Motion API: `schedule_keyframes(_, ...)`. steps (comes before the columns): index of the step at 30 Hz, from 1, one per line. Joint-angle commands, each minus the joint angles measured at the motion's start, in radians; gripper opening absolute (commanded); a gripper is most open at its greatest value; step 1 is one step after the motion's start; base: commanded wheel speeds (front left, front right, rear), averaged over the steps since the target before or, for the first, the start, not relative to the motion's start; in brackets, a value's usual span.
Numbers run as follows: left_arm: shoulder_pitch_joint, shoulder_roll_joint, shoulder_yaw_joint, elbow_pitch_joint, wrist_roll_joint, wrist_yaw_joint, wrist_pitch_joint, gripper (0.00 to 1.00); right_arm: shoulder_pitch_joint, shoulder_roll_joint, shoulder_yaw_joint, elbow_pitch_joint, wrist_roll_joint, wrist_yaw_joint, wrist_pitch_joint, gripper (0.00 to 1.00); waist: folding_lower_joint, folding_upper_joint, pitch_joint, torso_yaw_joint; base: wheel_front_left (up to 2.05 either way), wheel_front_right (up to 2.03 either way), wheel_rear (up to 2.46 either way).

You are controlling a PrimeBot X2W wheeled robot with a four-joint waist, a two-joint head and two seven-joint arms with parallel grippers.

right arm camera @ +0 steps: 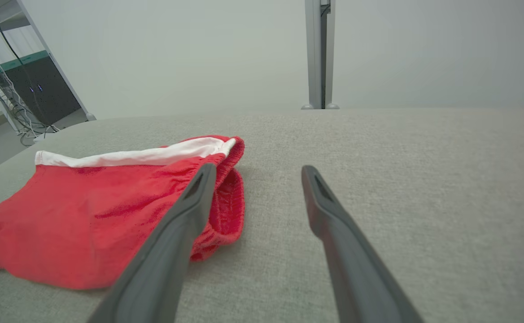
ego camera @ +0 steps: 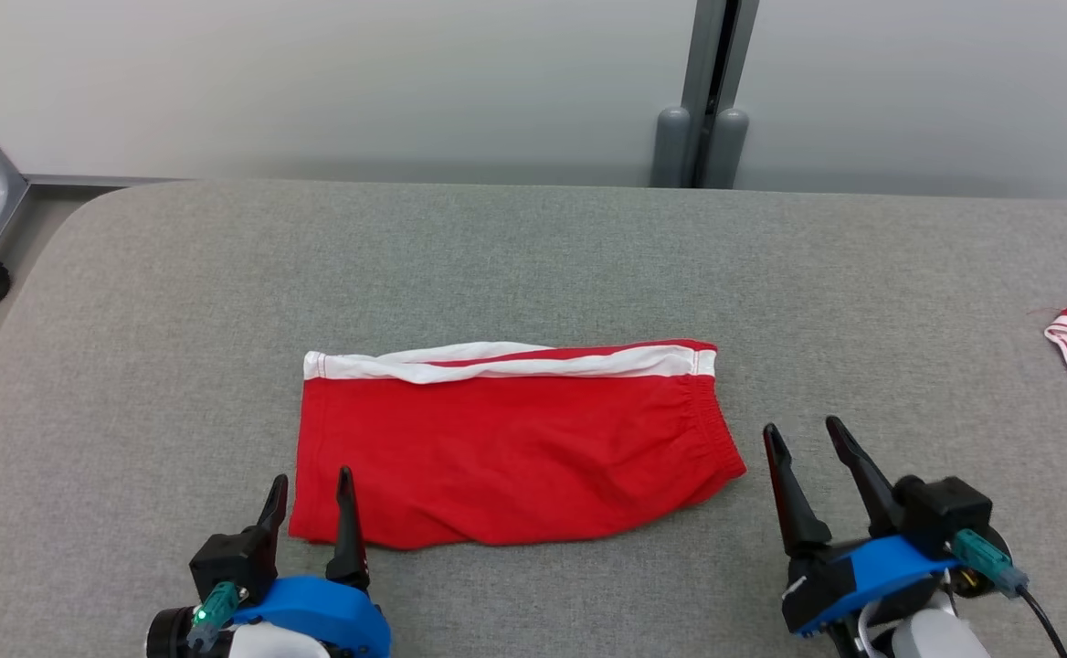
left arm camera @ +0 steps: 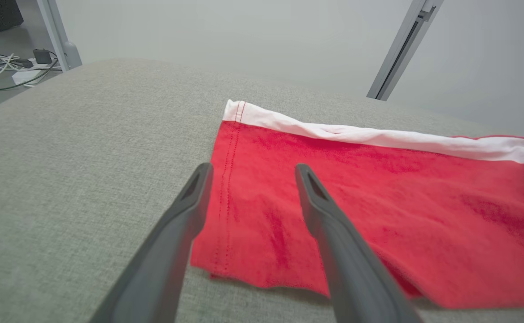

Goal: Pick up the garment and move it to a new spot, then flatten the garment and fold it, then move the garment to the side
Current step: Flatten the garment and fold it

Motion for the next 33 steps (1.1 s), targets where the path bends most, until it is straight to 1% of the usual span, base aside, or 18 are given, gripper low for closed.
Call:
schedule_keyframes(1, 0.008, 0.000, -0.007, -0.017, -0.001, 0.004, 0.000, 1.00, -0.034, 0.001, 0.019, 0.000, 0.016, 0.000, -0.003, 1.00, 0.0001, 0.0000, 0.013, 0.014, 0.00, 0.00, 0.00)
schedule_keyframes(4, 0.007, 0.000, -0.036, -0.039, -0.016, 0.007, 0.000, 1.00, -0.087, 0.001, 0.063, 0.032, 0.023, 0.000, -0.003, 1.00, 0.0001, 0.0000, 0.031, 0.037, 0.00, 0.00, 0.00)
schedule_keyframes(6, 0.002, 0.001, -0.057, -0.045, -0.025, 0.010, 0.000, 1.00, -0.121, 0.001, 0.078, 0.078, 0.020, 0.000, -0.003, 1.00, 0.0001, 0.0000, 0.041, 0.053, 0.00, 0.00, 0.00)
schedule_keyframes(10, -0.014, 0.001, -0.090, -0.051, -0.035, 0.012, 0.000, 1.00, -0.172, 0.000, 0.061, 0.199, -0.005, 0.000, -0.003, 1.00, 0.0001, 0.0000, 0.064, 0.086, 0.00, 0.00, 0.00)
schedule_keyframes(14, -0.015, 0.000, -0.089, -0.051, -0.036, 0.018, 0.000, 1.00, -0.190, 0.000, 0.036, 0.317, -0.021, 0.000, -0.003, 1.00, 0.0001, 0.0000, 0.081, 0.101, 0.00, 0.00, 0.00)
schedule_keyframes(19, -0.014, 0.000, -0.082, -0.042, -0.037, 0.015, 0.000, 1.00, -0.157, 0.000, 0.064, 0.401, 0.046, 0.000, 0.004, 1.00, 0.0001, 0.0000, 0.094, 0.097, 0.00, 0.00, 0.00)
schedule_keyframes(20, -0.016, 0.000, -0.082, -0.041, -0.036, 0.014, 0.000, 1.00, -0.149, 0.001, 0.074, 0.409, 0.064, 0.000, 0.005, 0.98, 0.0001, 0.0000, 0.095, 0.094, 0.00, 0.00, 0.00)
schedule_keyframes(21, -0.020, 0.000, -0.084, -0.041, -0.034, 0.013, 0.000, 1.00, -0.142, 0.001, 0.090, 0.409, 0.085, 0.000, 0.007, 0.64, 0.0001, 0.0000, 0.096, 0.090, 0.00, 0.00, 0.00)
schedule_keyframes(22, -0.023, 0.000, -0.087, -0.043, -0.033, 0.013, 0.000, 1.00, -0.135, 0.003, 0.106, 0.407, 0.105, 0.000, 0.007, 0.21, 0.0001, 0.0000, 0.096, 0.087, 0.00, 0.00, 0.00)
schedule_keyframes(23, -0.025, 0.000, -0.090, -0.044, -0.033, 0.014, 0.000, 1.00, -0.131, 0.004, 0.113, 0.405, 0.120, 0.000, 0.007, 0.00, 0.0001, 0.0000, 0.096, 0.082, 0.00, 0.00, 0.00)
schedule_keyframes(25, -0.030, 0.000, -0.094, -0.045, -0.035, 0.017, 0.000, 1.00, -0.129, 0.004, 0.127, 0.401, 0.143, 0.000, 0.007, 0.00, 0.0001, 0.0000, 0.096, 0.075, 0.00, 0.00, 0.00)
schedule_keyframes(28, -0.035, 0.000, -0.098, -0.044, -0.032, 0.017, 0.000, 1.00, -0.134, 0.002, 0.118, 0.386, 0.163, 0.000, 0.006, 0.00, 0.0001, 0.0000, 0.095, 0.066, 0.00, 0.00, 0.00)
schedule_keyframes(33, -0.032, 0.000, -0.087, -0.048, -0.024, 0.018, 0.000, 1.00, -0.140, -0.005, 0.061, 0.350, 0.188, -0.001, 0.001, 0.00, 0.0001, 0.0000, 0.085, 0.051, 0.00, 0.00, 0.00)
